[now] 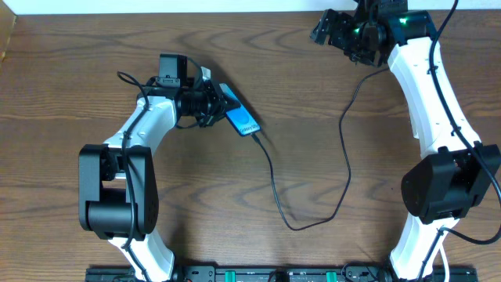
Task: Plug charger to phone and switch on socket
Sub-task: 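Carry the plugged phone down toward the table center with the left gripper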
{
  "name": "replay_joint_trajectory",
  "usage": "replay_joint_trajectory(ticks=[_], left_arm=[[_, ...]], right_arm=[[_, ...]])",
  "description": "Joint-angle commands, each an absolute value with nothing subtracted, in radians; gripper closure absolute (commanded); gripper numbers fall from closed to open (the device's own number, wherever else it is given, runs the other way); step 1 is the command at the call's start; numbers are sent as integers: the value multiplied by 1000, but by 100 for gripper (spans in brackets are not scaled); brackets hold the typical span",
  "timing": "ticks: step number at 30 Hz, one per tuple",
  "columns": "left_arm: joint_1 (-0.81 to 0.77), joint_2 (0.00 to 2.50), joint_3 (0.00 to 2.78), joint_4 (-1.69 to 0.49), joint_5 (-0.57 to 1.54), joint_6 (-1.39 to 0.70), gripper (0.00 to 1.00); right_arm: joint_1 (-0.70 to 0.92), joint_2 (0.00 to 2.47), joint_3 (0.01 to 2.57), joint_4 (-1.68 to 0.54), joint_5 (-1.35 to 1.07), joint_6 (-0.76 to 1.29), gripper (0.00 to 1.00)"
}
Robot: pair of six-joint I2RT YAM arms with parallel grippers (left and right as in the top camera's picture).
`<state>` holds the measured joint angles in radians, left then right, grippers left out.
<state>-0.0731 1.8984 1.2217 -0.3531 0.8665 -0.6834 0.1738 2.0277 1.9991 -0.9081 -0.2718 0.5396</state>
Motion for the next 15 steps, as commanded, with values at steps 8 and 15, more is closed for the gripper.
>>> replay_joint_trajectory(ticks=[8, 15], left_arm=[[-99, 1891, 1251, -521, 935, -336, 93], [-169, 1891, 1251, -565, 922, -209, 93]], right_arm=[[178, 2008, 2010, -909, -264, 525, 1], [178, 2008, 2010, -917, -264, 525, 1]])
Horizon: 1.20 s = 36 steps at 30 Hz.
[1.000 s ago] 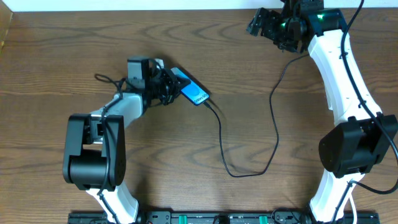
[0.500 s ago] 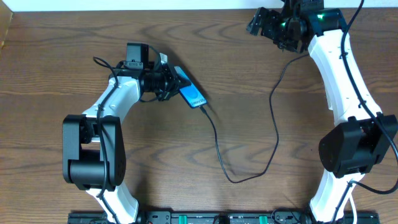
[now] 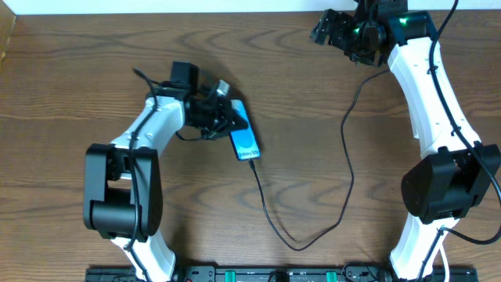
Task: Plug charger to phone and switch on socket
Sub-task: 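Carry the plugged phone down toward the table center with the left gripper, then lower the phone flat onto the table with the left gripper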
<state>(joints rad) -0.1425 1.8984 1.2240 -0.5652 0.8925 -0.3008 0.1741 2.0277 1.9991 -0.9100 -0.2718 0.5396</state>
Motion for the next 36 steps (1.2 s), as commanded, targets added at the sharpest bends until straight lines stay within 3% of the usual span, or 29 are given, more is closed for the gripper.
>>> replay_joint_trajectory(ticks=[1, 36], left_arm=[[-177, 1891, 1251, -562, 923, -202, 93], [-313, 1908, 1250, -511, 844, -316, 93]], right_arm=[[178, 2008, 2010, -919, -264, 525, 1], [185, 2008, 2010, -955, -263, 517, 1]])
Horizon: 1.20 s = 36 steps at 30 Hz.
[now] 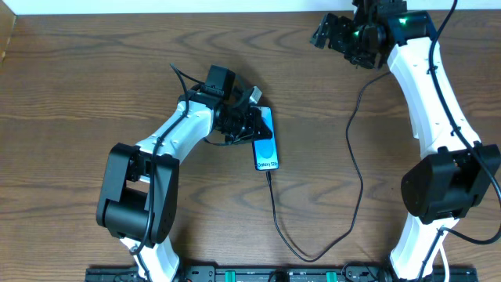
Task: Plug charger to phone and switch on socket
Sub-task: 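Lower the phone flat onto the table with the left gripper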
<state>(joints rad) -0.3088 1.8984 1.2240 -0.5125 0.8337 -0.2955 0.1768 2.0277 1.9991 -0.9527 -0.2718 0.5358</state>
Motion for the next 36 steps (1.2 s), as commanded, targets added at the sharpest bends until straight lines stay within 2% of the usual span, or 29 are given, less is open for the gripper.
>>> replay_joint_trajectory(ticks=[1, 25, 36], left_arm=[[-315, 1916, 1250, -511, 844, -316, 93], [-327, 2023, 1248, -569, 874, -339, 93], [-338, 2023, 1246, -579, 824, -338, 93]], right_arm=[[185, 2008, 2010, -958, -261, 517, 1], [185, 2008, 2010, -962, -241, 508, 1], [185, 2008, 2010, -963, -241, 508, 1]])
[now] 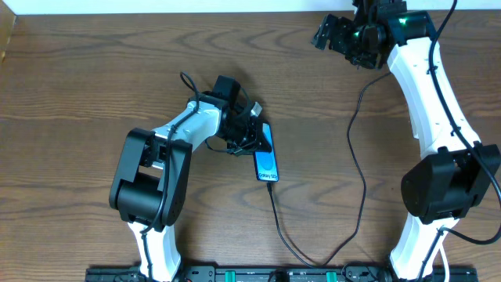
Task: Plug charger to phone and switch on socket
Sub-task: 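Lower the phone flat onto the table with the left gripper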
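In the overhead view a blue-screened phone (267,162) lies at mid-table, slightly tilted. My left gripper (254,138) is shut on its upper end. The black charger cable (275,213) is plugged into the phone's lower end. It runs down to the front edge, then climbs on the right side to my right gripper (338,35) at the far right edge. The right gripper's fingers are dark and seen end-on, so their state is unclear. No socket shows clearly; it may be hidden under the right wrist.
The brown wooden table (78,94) ends at a white wall along the back. The right arm (427,102) stretches down the right side. The cable's long loop (358,172) lies across the table's right half.
The phone, still held by my left gripper, sits slightly lower and nearer the front. The left arm's elbow has shifted right. The cable loop has slid further towards the front edge. The right arm is unchanged.
At first my left gripper held the phone tilted at left of centre, cable plugged in. At each later moment the phone was further right and nearer the front, dragging the cable loop along. The right gripper stayed at the far right edge throughout.
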{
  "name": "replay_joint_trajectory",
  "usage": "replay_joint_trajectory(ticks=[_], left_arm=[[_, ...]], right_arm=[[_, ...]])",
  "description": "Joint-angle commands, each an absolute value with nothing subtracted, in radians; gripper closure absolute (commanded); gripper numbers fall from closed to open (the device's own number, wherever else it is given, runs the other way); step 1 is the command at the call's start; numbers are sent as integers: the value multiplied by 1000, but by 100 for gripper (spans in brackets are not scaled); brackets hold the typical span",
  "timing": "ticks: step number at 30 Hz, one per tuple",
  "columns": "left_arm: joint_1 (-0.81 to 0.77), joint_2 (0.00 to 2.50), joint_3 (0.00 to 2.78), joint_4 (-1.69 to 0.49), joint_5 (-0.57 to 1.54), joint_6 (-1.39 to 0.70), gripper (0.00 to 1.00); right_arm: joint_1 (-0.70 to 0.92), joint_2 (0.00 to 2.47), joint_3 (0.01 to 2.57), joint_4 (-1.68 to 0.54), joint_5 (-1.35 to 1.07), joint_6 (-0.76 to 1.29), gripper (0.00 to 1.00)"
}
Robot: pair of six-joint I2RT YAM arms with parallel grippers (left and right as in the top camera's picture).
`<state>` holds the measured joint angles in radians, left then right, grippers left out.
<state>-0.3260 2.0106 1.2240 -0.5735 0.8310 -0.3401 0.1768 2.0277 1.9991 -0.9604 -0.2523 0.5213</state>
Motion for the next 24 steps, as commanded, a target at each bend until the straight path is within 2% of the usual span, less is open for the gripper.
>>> replay_joint_trajectory(ticks=[1, 24], left_arm=[[-342, 2023, 1246, -579, 824, -338, 92], [-366, 2024, 1225, -574, 765, -342, 92]], right_arm=[[185, 2008, 2010, -962, -241, 508, 1], [185, 2008, 2010, -974, -241, 507, 1]])
